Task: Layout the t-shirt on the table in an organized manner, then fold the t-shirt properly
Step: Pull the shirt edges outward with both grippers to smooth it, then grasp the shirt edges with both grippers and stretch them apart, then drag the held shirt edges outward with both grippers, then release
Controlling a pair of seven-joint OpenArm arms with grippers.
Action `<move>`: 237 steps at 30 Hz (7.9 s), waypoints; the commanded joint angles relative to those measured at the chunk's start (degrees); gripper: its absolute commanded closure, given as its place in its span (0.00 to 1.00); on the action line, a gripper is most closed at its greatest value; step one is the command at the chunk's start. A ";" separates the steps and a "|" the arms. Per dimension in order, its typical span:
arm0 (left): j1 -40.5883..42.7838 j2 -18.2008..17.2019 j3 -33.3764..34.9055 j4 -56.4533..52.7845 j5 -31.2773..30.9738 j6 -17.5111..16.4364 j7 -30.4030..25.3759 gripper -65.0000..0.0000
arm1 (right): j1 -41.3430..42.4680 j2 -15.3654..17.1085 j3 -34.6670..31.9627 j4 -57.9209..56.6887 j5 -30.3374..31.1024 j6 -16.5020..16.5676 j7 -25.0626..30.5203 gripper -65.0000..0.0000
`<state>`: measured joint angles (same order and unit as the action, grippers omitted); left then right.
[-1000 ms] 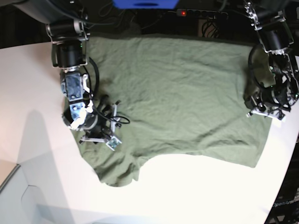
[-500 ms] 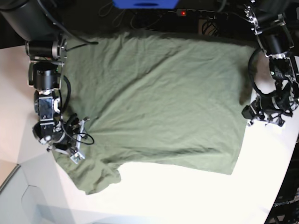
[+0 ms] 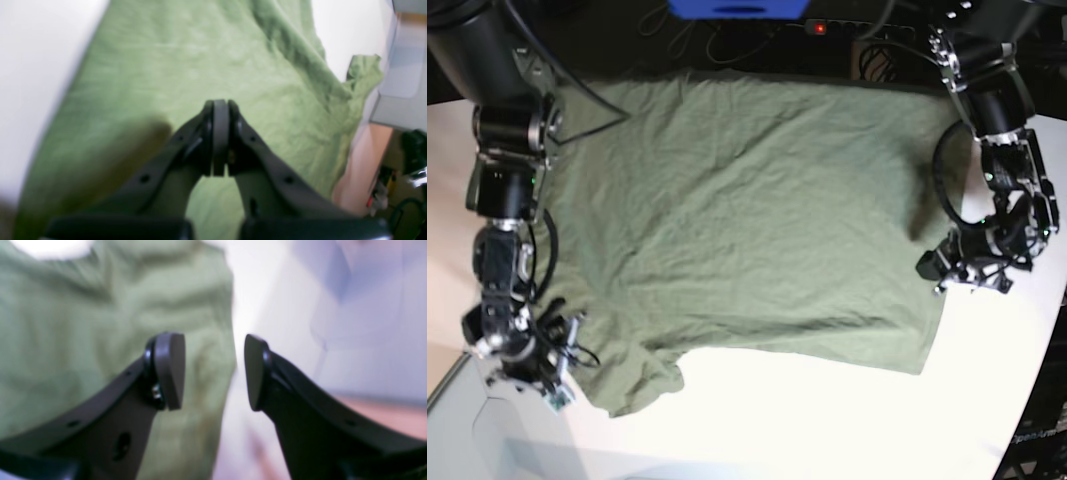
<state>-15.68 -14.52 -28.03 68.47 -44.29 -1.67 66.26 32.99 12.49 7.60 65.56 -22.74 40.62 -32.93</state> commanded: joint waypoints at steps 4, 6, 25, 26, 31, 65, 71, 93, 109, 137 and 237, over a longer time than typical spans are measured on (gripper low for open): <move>-3.26 0.15 -0.23 1.12 6.53 -0.04 -0.63 1.00 | -6.66 0.12 2.82 13.60 0.63 -0.62 -5.27 0.61; -3.44 0.15 -0.23 1.12 10.75 -0.39 -0.63 1.00 | -11.67 -0.14 3.70 19.32 0.81 -0.62 -7.73 0.77; 0.25 -0.47 0.03 0.94 16.38 -0.57 -6.52 1.00 | -26.62 -3.83 5.64 14.75 0.90 -0.62 -8.35 1.00; 0.25 -0.47 1.00 0.94 16.38 -0.57 -6.61 1.00 | -25.83 -3.83 5.64 13.17 0.90 -0.62 -7.73 1.00; 0.17 -0.99 9.35 -1.08 16.38 -0.22 -14.61 1.00 | -20.20 -3.74 5.64 4.73 0.63 -0.62 -5.09 1.00; 0.87 -6.62 11.02 8.24 7.41 -0.13 -5.64 1.00 | -28.82 -4.36 5.64 32.86 0.90 -0.62 -13.89 1.00; 5.88 -6.62 11.11 6.57 7.41 -0.13 -6.35 1.00 | -30.40 -7.00 8.45 32.77 0.90 -0.62 -13.80 1.00; -4.49 -6.53 11.37 -16.91 14.97 -0.57 -25.60 1.00 | -35.06 -8.14 10.12 32.59 0.90 -0.62 -13.80 1.00; -8.19 -8.55 10.93 -1.52 9.70 -0.22 -13.03 1.00 | -36.73 -9.63 10.47 36.46 0.72 -0.62 -14.06 1.00; 6.85 -8.11 11.37 -6.18 8.64 -0.48 -21.91 1.00 | -39.19 -12.54 10.56 28.99 0.90 -0.62 -7.12 1.00; 21.79 -5.92 -3.31 26.96 8.03 -0.13 -13.38 1.00 | -22.22 -9.28 16.18 30.84 0.63 -0.62 -10.37 1.00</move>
<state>6.59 -19.40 -30.96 94.54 -35.86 -1.69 53.67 9.85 2.48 23.66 95.39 -22.13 40.23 -44.14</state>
